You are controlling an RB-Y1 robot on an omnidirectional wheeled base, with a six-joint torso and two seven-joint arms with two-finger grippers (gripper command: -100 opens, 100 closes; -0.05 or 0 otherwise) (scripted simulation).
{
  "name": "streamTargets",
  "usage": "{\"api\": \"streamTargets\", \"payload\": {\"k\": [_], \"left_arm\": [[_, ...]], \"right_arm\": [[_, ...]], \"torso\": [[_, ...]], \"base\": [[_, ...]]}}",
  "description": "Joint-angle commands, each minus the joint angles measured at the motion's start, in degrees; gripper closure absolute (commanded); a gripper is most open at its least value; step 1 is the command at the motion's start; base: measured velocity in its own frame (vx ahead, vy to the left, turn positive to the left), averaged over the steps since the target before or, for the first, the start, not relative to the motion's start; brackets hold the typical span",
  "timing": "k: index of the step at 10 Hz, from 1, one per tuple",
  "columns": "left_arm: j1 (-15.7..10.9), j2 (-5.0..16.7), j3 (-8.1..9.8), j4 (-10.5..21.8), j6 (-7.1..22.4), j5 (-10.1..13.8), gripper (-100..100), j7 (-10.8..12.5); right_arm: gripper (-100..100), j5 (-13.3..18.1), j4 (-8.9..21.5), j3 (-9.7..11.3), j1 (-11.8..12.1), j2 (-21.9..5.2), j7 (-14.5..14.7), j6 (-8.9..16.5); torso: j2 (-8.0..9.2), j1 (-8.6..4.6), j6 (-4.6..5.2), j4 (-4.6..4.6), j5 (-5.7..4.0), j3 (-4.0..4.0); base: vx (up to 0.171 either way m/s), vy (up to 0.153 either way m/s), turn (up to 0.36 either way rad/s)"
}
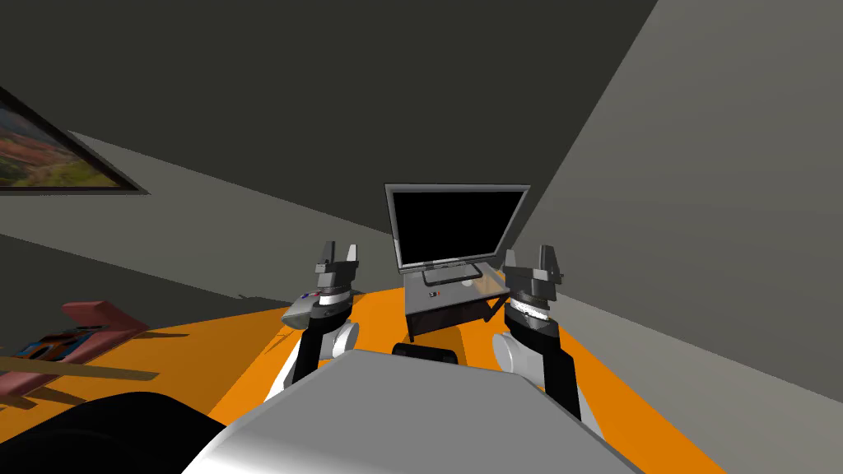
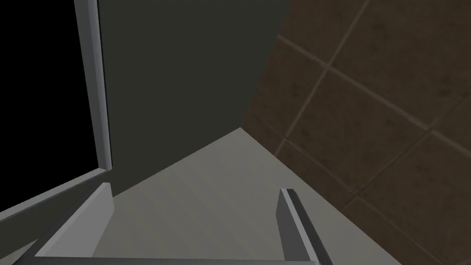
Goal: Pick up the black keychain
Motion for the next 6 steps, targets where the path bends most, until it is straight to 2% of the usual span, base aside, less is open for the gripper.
{"api": "streamTargets", "payload": {"k": [1, 5, 6], "left_arm": [[0.0, 0.0, 0.0, 0.0, 0.0, 0.0, 0, 0.0], [0.0, 0.0, 0.0, 0.0, 0.0, 0.0, 0, 0.0], [0.0, 0.0, 0.0, 0.0, 0.0, 0.0, 0, 0.0]], "right_arm": [[-100, 0.0, 0.2, 0.3, 0.2, -2.5, 0.1, 0.4], [-100, 0.0, 1.7, 1.9, 1.3, -9.6, 0.7, 2.7], [-100, 0.0, 1.7, 1.9, 1.3, -10.1, 0.7, 2.7]], "torso": [[0.0, 0.0, 0.0, 0.0, 0.0, 0.0], [0.24, -0.24, -0.02, 0.05, -0.05, 0.14], [0.26, -0.26, -0.02, 0.06, -0.06, 0.15]], "base": [[-0.017, -0.013, 0.102], [-0.06, -0.051, 0.19], [-0.056, -0.046, 0.086]]}}
